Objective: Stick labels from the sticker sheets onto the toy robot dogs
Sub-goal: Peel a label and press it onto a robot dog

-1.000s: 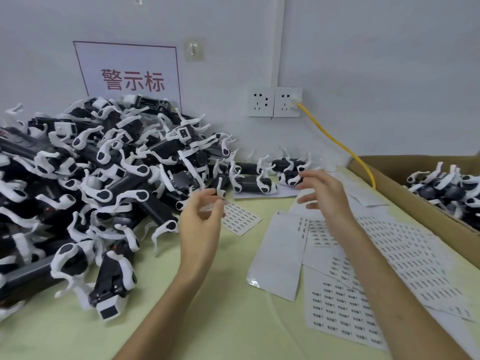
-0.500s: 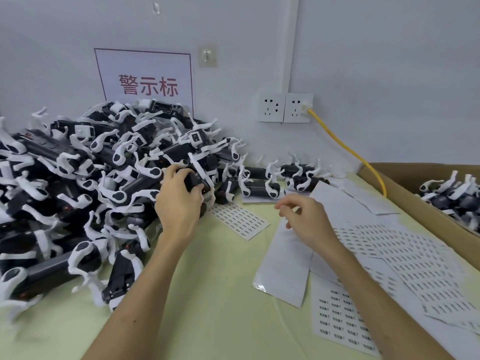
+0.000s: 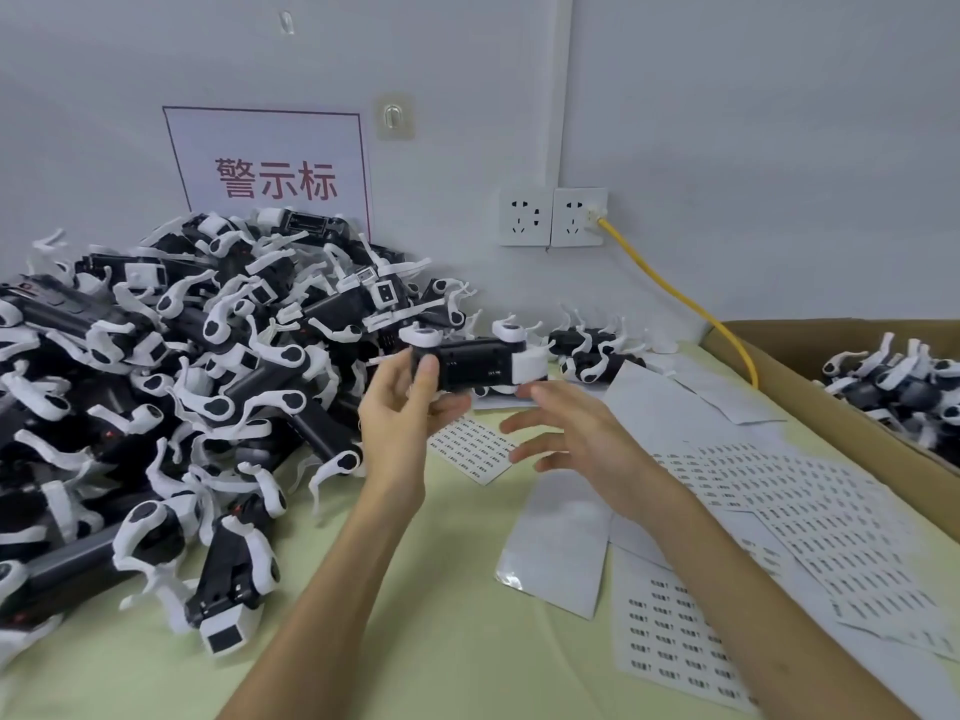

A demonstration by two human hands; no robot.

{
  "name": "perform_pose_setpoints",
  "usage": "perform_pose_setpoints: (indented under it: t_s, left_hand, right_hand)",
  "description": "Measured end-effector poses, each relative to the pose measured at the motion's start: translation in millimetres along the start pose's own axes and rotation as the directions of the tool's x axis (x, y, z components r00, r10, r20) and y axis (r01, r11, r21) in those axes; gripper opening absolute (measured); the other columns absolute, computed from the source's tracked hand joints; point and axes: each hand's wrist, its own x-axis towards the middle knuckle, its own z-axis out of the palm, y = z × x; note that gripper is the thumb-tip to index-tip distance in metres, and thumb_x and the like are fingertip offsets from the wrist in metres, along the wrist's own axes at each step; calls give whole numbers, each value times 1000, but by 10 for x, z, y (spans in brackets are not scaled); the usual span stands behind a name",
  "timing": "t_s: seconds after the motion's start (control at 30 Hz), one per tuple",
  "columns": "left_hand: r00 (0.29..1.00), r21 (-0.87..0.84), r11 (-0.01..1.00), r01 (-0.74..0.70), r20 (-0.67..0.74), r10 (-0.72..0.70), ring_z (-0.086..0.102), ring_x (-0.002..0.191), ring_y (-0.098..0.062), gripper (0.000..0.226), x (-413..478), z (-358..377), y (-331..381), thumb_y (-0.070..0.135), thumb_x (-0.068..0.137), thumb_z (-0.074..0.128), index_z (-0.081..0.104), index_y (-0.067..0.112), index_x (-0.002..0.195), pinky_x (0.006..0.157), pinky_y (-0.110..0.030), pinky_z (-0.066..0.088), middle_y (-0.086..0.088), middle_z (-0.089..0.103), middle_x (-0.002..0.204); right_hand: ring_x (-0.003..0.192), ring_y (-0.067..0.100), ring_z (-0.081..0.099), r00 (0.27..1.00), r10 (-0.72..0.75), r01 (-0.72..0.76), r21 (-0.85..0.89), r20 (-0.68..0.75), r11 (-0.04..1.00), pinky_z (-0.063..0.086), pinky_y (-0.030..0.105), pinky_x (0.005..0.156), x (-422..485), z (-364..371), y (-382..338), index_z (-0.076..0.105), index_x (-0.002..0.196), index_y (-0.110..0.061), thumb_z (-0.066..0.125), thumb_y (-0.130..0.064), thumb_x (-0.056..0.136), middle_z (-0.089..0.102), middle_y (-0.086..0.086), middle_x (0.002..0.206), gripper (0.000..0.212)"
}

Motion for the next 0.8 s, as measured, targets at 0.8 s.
perform_pose_setpoints:
  t_s: [0.8]
  left_hand:
    - [851,313,941,127,453,-265,76,102,-20,53,-186,-29,-60,57,91,70,67,20,128,92,-31,55,5,77,117]
  right_hand:
    - [91,10,71,881,-419,366,-244,-220,898,51,20,76,-48,267,90,58,120,-41,73,-55,81,76,-8,97,44]
